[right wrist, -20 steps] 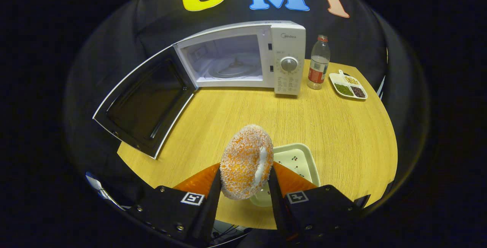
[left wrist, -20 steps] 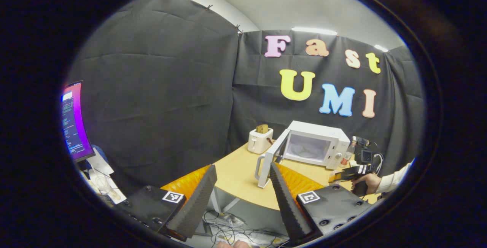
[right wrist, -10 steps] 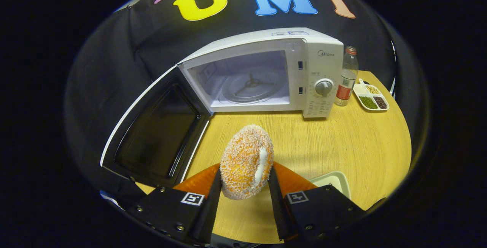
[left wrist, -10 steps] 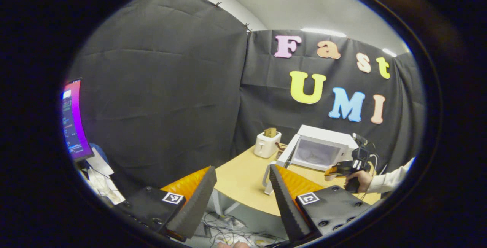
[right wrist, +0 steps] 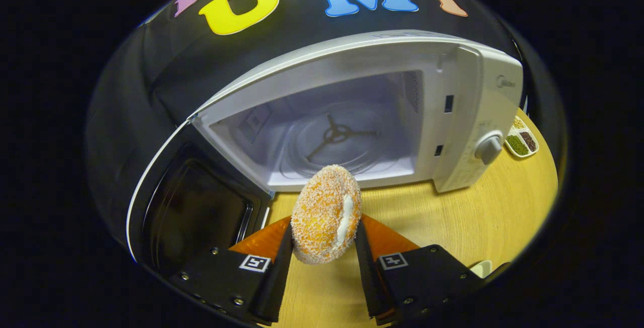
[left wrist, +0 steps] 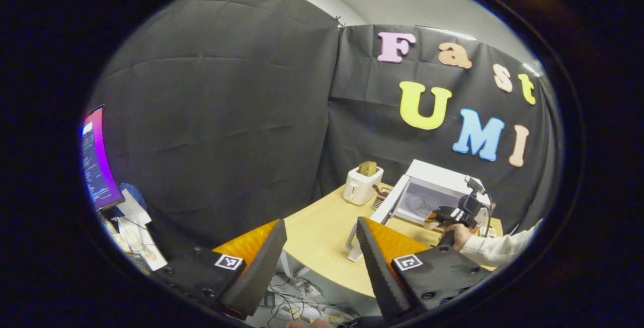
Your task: Open the microwave oven with the left hand, put the food in, and close the microwave oven.
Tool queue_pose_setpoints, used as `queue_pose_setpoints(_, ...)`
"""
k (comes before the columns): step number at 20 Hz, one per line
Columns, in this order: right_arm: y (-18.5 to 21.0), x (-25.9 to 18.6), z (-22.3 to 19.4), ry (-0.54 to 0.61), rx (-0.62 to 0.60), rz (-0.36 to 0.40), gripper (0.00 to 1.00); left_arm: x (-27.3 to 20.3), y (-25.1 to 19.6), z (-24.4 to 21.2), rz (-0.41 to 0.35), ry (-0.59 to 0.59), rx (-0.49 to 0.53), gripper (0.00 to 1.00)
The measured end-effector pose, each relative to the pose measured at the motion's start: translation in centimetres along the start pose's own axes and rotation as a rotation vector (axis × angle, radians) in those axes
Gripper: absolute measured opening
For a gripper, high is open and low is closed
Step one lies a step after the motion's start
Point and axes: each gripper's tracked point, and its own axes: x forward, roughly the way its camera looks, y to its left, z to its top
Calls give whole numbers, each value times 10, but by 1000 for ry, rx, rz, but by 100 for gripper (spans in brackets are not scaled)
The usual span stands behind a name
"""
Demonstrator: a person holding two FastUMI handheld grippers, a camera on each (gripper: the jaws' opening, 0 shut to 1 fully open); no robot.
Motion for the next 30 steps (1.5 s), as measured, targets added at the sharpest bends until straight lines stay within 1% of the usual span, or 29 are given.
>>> queue_pose_setpoints(4, 4, 41, 6, -30, 18, -26, 64, 5, 0, -6, 63, 65, 9, 93)
queue_pose_setpoints(7, 1, 59, 13, -68, 51, -59, 64, 4, -1, -12, 86, 102, 60, 93)
queue_pose_setpoints(9, 6, 67, 24, -112, 66, -43, 63, 6, -5, -13, 95, 118, 81, 93)
queue_pose_setpoints(11, 10, 80, 31, -133, 118, -23, 63, 11, -10, -16, 95, 132, 87, 93)
queue_pose_setpoints(14, 6, 95, 52, -210, 195, -40, 64, 15, -13, -22, 101, 158, 76, 93)
queue_pose_setpoints(16, 6, 103, 66, -268, 227, -37, 63, 15, -13, -26, 106, 166, 70, 98)
queue_pose_setpoints(17, 6, 105, 72, -291, 241, -40, 63, 14, -13, -30, 107, 169, 70, 98)
queue_pose_setpoints(18, 8, 108, 79, -322, 250, -26, 63, 14, -13, -31, 107, 172, 72, 98)
queue_pose_setpoints(19, 9, 108, 84, -344, 263, -9, 66, 14, -14, -29, 105, 176, 76, 96)
queue_pose_setpoints(20, 10, 108, 88, -364, 274, 2, 66, 15, -14, -29, 104, 179, 86, 95)
queue_pose_setpoints(21, 11, 110, 88, -378, 305, 17, 66, 15, -14, -30, 103, 184, 97, 93)
queue_pose_setpoints(22, 4, 114, 85, -387, 327, -8, 66, 15, -14, -31, 104, 189, 105, 93)
queue_pose_setpoints(23, -2, 117, 82, -393, 364, -12, 75, 15, -14, -33, 104, 195, 110, 98)
queue_pose_setpoints(24, -9, 123, 77, -395, 374, -21, 75, 16, -13, -32, 105, 197, 112, 93)
queue_pose_setpoints(26, -17, 125, 68, -394, 362, 17, 74, 17, -12, -34, 109, 201, 109, 93)
queue_pose_setpoints(27, -20, 127, 67, -398, 356, 29, 76, 17, -12, -36, 111, 204, 105, 93)
queue_pose_setpoints(30, -11, 129, 66, -391, 343, 41, 78, 17, -11, -37, 119, 202, 86, 93)
